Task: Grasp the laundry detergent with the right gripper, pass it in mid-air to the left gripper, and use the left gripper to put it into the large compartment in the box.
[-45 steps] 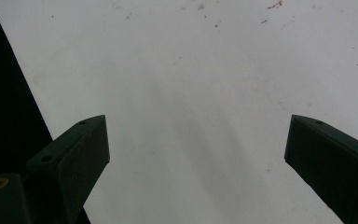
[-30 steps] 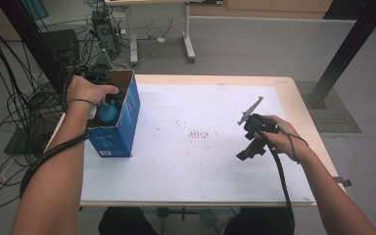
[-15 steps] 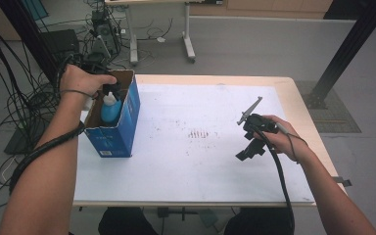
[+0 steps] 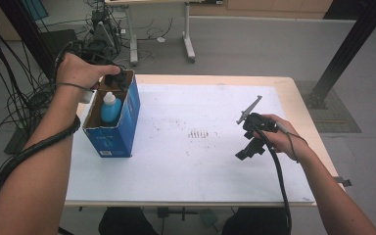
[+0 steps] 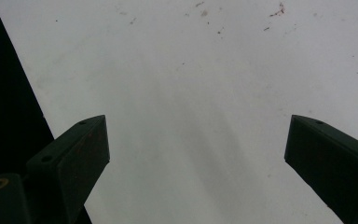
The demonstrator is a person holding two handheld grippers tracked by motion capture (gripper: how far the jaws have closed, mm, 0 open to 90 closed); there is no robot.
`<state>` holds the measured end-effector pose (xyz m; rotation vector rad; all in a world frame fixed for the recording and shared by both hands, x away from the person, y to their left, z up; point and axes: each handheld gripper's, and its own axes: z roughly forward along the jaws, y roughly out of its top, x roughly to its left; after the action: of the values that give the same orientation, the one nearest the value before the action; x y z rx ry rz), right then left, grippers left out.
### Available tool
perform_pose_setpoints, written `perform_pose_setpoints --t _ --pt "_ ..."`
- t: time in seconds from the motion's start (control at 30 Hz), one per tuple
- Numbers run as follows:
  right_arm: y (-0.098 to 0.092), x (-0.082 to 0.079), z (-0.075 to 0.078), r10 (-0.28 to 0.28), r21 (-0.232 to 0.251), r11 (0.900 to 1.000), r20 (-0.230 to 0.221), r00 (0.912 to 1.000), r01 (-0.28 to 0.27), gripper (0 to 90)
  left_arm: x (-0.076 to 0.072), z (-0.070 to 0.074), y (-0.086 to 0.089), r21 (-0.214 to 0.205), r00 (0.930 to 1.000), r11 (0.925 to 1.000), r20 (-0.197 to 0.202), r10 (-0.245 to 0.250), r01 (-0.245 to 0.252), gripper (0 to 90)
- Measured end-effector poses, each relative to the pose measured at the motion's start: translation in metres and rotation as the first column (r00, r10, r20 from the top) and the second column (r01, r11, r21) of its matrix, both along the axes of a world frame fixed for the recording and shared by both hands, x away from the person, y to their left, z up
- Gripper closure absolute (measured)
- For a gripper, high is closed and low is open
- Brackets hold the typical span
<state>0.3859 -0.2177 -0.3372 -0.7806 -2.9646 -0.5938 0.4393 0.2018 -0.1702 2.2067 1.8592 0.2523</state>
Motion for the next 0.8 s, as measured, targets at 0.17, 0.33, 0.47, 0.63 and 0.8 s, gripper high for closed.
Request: perform_pose_setpoints --t 0.17,0.33,0.47,0.63,0.8 --pt "0.002 0.000 0.001 0.006 -0.008 1.0000 -0.001 1.0000 -0.006 6.0 -0.003 0.006 -0.010 -0.017 0.9993 0.9992 -0.006 -0.037 0.037 13.4" --pt "0.003 0.001 0.002 0.008 -0.009 0.9999 0.000 1.0000 -0.008 6.1 -0.007 0.009 -0.025 -0.036 0.9960 0.9955 -0.012 -0.088 0.088 9.2" --pt "0.004 0.001 0.002 0.009 -0.020 0.9998 -0.010 0.9999 -0.009 6.1 -0.011 0.010 -0.040 -0.039 0.9905 0.9899 -0.012 -0.137 0.137 8.6" --pt "0.002 0.001 0.005 0.004 -0.022 0.9997 -0.008 1.0000 -0.004 6.1 -0.016 0.013 -0.059 -0.044 0.9760 0.9753 -0.015 -0.217 0.216 7.4" --pt "0.001 0.002 0.007 0.000 -0.018 0.9998 -0.009 1.0000 0.000 6.0 -0.021 0.012 -0.077 -0.045 0.9626 0.9621 -0.021 -0.270 0.269 7.3"
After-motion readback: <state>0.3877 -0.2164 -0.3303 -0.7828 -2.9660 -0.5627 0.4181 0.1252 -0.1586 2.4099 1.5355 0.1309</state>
